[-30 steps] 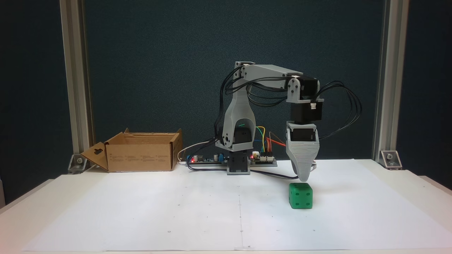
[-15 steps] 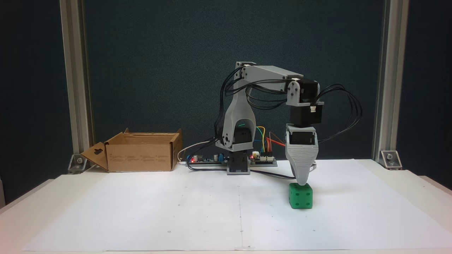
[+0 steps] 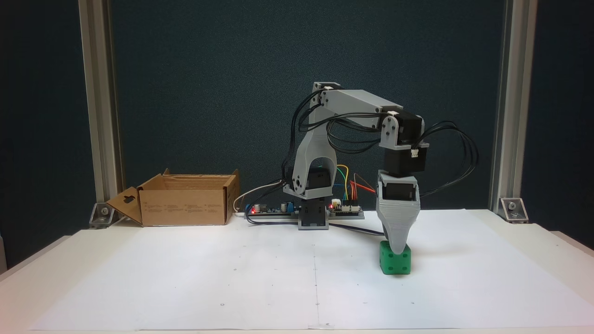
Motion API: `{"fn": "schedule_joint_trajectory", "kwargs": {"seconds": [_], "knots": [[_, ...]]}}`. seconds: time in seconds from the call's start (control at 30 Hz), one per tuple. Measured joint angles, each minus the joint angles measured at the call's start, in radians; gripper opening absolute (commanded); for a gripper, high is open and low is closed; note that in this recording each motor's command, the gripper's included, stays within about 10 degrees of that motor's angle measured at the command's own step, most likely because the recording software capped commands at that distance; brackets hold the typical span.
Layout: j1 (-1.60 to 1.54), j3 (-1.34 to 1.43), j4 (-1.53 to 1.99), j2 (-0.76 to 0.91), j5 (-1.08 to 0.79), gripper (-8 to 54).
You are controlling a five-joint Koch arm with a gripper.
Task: Grasp a green dice and put it in the bin.
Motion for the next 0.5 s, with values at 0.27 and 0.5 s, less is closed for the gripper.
{"fn": "schedule_joint_trajectory", "kwargs": {"seconds": [0.27, 0.5], "knots": [[0.000, 0.008, -0.043, -0.041, 0.000, 43.1], [0.006, 0.014, -0.064, -0.057, 0.000, 42.5]]}}
